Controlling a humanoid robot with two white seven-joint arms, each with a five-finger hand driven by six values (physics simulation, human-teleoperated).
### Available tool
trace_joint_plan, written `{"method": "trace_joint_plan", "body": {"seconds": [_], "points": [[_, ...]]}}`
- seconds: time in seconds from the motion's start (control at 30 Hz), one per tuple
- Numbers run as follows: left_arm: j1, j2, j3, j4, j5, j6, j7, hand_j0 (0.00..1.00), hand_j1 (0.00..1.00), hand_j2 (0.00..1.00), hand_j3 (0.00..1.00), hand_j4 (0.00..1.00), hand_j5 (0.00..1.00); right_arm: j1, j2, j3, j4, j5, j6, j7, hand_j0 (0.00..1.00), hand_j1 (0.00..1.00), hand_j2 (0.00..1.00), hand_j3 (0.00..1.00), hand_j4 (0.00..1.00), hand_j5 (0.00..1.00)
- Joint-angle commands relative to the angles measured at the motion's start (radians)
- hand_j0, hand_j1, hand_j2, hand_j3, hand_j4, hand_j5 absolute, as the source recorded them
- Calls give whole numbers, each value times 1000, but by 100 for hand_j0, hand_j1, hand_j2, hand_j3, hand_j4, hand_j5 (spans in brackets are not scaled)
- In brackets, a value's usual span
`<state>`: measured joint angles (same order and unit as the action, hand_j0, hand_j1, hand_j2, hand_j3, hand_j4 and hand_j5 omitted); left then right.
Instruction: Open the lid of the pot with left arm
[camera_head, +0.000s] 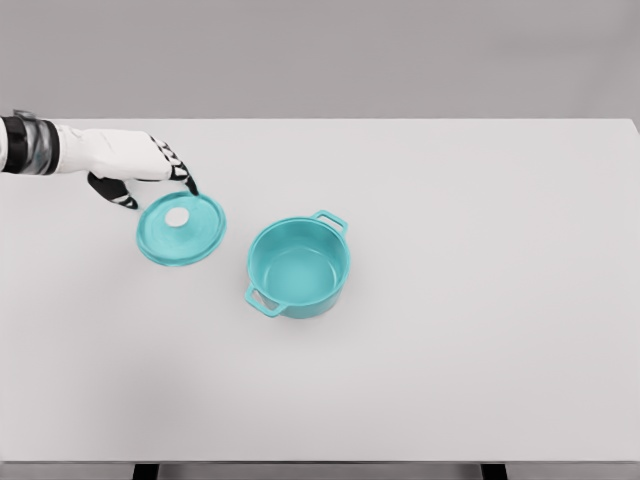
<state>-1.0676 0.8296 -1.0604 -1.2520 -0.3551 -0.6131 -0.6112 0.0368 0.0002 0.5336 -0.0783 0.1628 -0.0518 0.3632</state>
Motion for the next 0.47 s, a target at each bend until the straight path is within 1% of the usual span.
{"method": "trace_joint_plan", "body": {"seconds": [0.0, 0.1, 0.13, 0.17, 0.23, 0.27, 0.3, 0.33, 0.37, 0.43], "points": [[0, 0, 2, 6, 4, 2, 0, 100, 100, 100, 100, 100, 100, 0, 0, 0, 0, 0, 0, 0, 100, 100, 100, 100, 100, 100], [2, -1, 2, 6, 7, 2, 0, 100, 100, 100, 100, 100, 100, 0, 0, 0, 0, 0, 0, 0, 100, 100, 100, 100, 100, 100], [2, -3, 2, 9, 27, 2, 0, 100, 100, 100, 100, 100, 100, 0, 0, 0, 0, 0, 1, 0, 100, 100, 100, 100, 100, 100], [2, 0, 2, 42, 60, 2, 0, 100, 100, 100, 100, 100, 100, 0, 0, 0, 0, 0, 0, 0, 100, 100, 100, 100, 100, 100], [2, -3, 2, 196, 155, 2, 0, 100, 100, 100, 100, 100, 100, 0, 0, 0, 0, 0, 0, 0, 100, 100, 100, 100, 100, 100], [2, -4, 4, 264, 186, 2, 0, 100, 100, 100, 100, 100, 100, 0, 0, 0, 0, 0, 1, 0, 100, 100, 100, 100, 100, 100], [2, -6, 4, 318, 189, 2, 0, 100, 100, 100, 100, 100, 100, 0, 0, 0, 0, 0, 0, 0, 100, 100, 100, 100, 100, 100], [2, -7, 4, 356, 189, 2, 0, 100, 100, 100, 100, 100, 100, 0, 0, 0, 0, 0, 0, 0, 100, 100, 100, 100, 100, 100], [2, -7, 4, 376, 188, 2, 0, 100, 100, 100, 100, 100, 100, 0, 0, 0, 0, 0, 0, 0, 100, 100, 100, 100, 100, 100], [2, -7, 4, 393, 188, 2, 0, 100, 100, 100, 100, 100, 100, 0, 0, 0, 0, 0, 1, 0, 100, 100, 100, 100, 100, 100]]}}
